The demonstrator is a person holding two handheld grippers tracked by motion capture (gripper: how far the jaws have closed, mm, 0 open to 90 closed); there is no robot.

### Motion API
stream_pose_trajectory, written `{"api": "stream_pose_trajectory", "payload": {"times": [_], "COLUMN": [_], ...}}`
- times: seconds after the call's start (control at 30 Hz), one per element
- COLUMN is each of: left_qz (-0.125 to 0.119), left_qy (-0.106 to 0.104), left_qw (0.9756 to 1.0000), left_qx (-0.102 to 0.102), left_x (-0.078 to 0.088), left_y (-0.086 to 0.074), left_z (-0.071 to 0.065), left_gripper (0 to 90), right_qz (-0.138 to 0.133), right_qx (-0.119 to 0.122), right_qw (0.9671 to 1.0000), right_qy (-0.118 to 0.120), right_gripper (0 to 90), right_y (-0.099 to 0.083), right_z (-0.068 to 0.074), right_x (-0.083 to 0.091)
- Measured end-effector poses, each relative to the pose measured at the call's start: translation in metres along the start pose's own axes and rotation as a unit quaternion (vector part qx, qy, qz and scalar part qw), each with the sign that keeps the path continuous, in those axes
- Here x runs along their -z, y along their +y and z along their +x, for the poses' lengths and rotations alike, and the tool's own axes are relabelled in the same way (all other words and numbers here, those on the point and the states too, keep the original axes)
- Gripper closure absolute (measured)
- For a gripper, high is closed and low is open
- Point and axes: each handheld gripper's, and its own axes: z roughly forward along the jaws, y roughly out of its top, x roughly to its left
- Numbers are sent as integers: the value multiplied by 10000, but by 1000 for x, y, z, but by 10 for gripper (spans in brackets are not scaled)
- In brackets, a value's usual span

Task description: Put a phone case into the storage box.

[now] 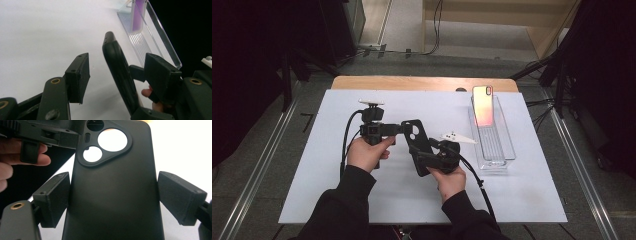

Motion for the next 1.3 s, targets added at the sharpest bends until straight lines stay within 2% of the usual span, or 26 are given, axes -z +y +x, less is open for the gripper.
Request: {"api": "stream_pose_trajectory", "payload": {"times": [0.1,0.27,0.43,0.53,0.63,0.77,0.97,1.07,1.17,1.23,1.3], "left_qz": [-21,-71,-130,-177,-237,-282,-295,-264,-253,-288,-338], "left_qy": [44,54,-97,-153,-219,-333,-480,-625,-633,-666,-646], "left_qw": [10000,9999,9996,9993,9991,9981,9970,9961,9965,9964,9965], "left_qx": [-16,109,225,286,260,424,525,564,480,449,402], "left_x": [-2,-4,-6,-5,-5,-4,-2,-1,0,2,4], "left_y": [1,2,2,1,0,0,0,0,-1,-1,0], "left_z": [-1,1,4,6,4,4,5,6,3,1,0], "left_gripper": [438,517,603,703,725,754,771,774,775,776,776], "right_qz": [16,-102,-168,-205,-247,-270,-349,-339,-141,-32,45], "right_qx": [-106,-285,-343,-323,-228,-124,66,161,300,453,541], "right_qw": [9999,9994,9990,9990,9992,9994,9993,9992,9993,9989,9984], "right_qy": [57,170,227,249,232,200,122,131,159,145,176], "right_gripper": [124,124,124,124,122,120,112,108,88,0,0], "right_y": [-2,-5,-7,-9,-11,-12,-12,-10,-6,-2,2], "right_z": [1,4,8,9,10,11,12,12,11,12,11], "right_x": [-2,-2,-4,-5,-6,-7,-8,-7,-7,-6,-4]}}
